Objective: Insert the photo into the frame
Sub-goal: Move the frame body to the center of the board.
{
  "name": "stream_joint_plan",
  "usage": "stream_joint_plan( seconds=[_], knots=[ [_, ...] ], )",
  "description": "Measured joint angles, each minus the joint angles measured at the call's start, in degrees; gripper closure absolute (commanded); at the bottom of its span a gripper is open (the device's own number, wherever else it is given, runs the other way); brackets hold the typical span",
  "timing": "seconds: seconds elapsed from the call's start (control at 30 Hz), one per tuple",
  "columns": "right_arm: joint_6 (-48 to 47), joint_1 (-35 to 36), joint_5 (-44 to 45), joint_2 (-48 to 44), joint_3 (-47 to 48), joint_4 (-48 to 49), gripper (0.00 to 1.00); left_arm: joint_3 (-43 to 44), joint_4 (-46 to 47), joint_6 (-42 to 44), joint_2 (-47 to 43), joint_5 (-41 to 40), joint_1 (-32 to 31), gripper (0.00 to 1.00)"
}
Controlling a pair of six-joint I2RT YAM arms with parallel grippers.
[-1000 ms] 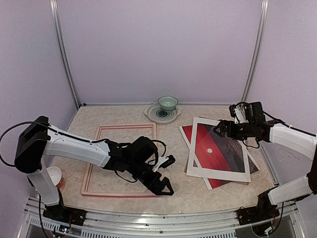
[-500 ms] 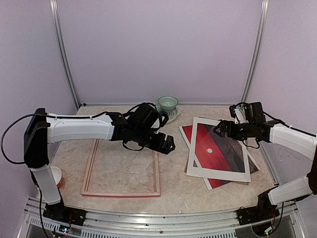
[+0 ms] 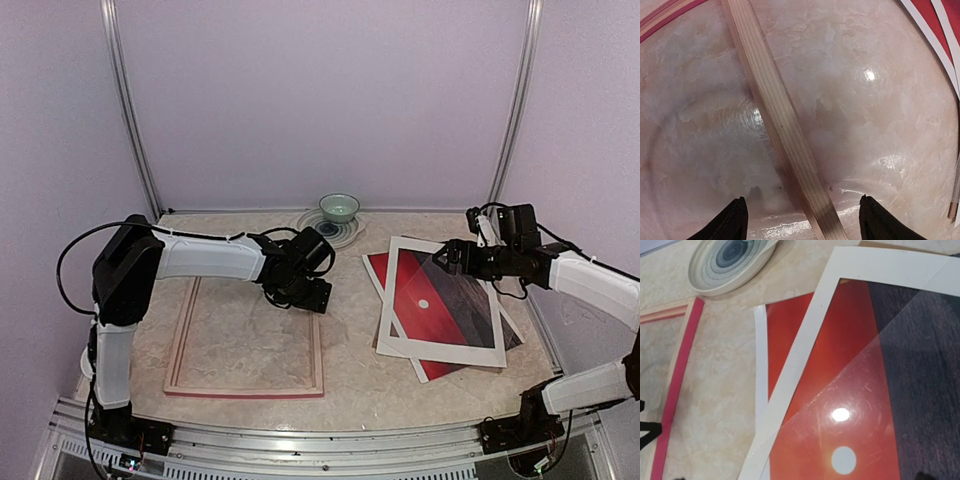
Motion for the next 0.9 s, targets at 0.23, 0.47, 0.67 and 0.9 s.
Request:
stream_joint_plan(
  seconds=[0.23,0.47,0.67,0.9],
  knots=[
    [0.0,0.0,-0.04,-0.17,-1.03,0.0,0.01,0.0,0.85,-1.16,1.07,0.48,-0.02,0.39],
    [0.0,0.0,-0.09,-0.26,-1.22,0.0,0.01,-0.02,1.79,-1.62,2.84,2.32,-0.17,0.52],
    [0.0,0.0,-0.11,-0.26,-1.22,0.0,0.01,-0.02,2.84,-1.81,2.89,3.54,-1.11,0.56],
    [0.0,0.0,-0.35,-0.26,-1.22,0.0,0.01,0.24,3.48,-1.84,2.99,5.07,-3.39,0.73]
  ],
)
